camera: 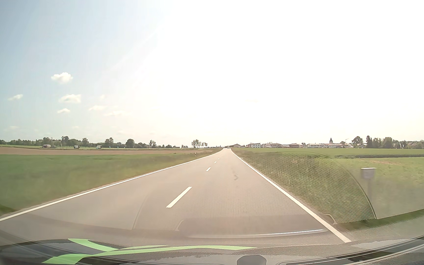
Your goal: Follow the waypoints while adhering to traffic rules and regulations
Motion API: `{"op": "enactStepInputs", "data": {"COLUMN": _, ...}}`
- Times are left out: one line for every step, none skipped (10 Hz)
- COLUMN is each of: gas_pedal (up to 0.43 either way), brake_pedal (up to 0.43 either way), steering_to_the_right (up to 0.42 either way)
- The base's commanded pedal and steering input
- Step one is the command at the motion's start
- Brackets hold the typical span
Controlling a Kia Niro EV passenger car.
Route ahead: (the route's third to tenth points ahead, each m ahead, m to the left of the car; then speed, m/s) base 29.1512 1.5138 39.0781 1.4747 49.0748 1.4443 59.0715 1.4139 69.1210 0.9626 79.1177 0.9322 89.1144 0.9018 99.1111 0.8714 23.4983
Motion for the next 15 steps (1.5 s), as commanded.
{"op": "enactStepInputs", "data": {"gas_pedal": 0.110, "brake_pedal": 0.000, "steering_to_the_right": -0.001}}
{"op": "enactStepInputs", "data": {"gas_pedal": 0.118, "brake_pedal": 0.000, "steering_to_the_right": -0.001}}
{"op": "enactStepInputs", "data": {"gas_pedal": 0.150, "brake_pedal": 0.000, "steering_to_the_right": -0.002}}
{"op": "enactStepInputs", "data": {"gas_pedal": 0.169, "brake_pedal": 0.000, "steering_to_the_right": -0.002}}
{"op": "enactStepInputs", "data": {"gas_pedal": 0.177, "brake_pedal": 0.000, "steering_to_the_right": -0.002}}
{"op": "enactStepInputs", "data": {"gas_pedal": 0.197, "brake_pedal": 0.000, "steering_to_the_right": -0.002}}
{"op": "enactStepInputs", "data": {"gas_pedal": 0.197, "brake_pedal": 0.000, "steering_to_the_right": -0.002}}
{"op": "enactStepInputs", "data": {"gas_pedal": 0.209, "brake_pedal": 0.000, "steering_to_the_right": -0.002}}
{"op": "enactStepInputs", "data": {"gas_pedal": 0.209, "brake_pedal": 0.000, "steering_to_the_right": -0.003}}
{"op": "enactStepInputs", "data": {"gas_pedal": 0.197, "brake_pedal": 0.000, "steering_to_the_right": -0.003}}
{"op": "enactStepInputs", "data": {"gas_pedal": 0.169, "brake_pedal": 0.000, "steering_to_the_right": -0.003}}
{"op": "enactStepInputs", "data": {"gas_pedal": 0.150, "brake_pedal": 0.000, "steering_to_the_right": -0.003}}
{"op": "enactStepInputs", "data": {"gas_pedal": 0.150, "brake_pedal": 0.000, "steering_to_the_right": -0.003}}
{"op": "enactStepInputs", "data": {"gas_pedal": 0.150, "brake_pedal": 0.000, "steering_to_the_right": -0.003}}
{"op": "enactStepInputs", "data": {"gas_pedal": 0.157, "brake_pedal": 0.000, "steering_to_the_right": -0.003}}
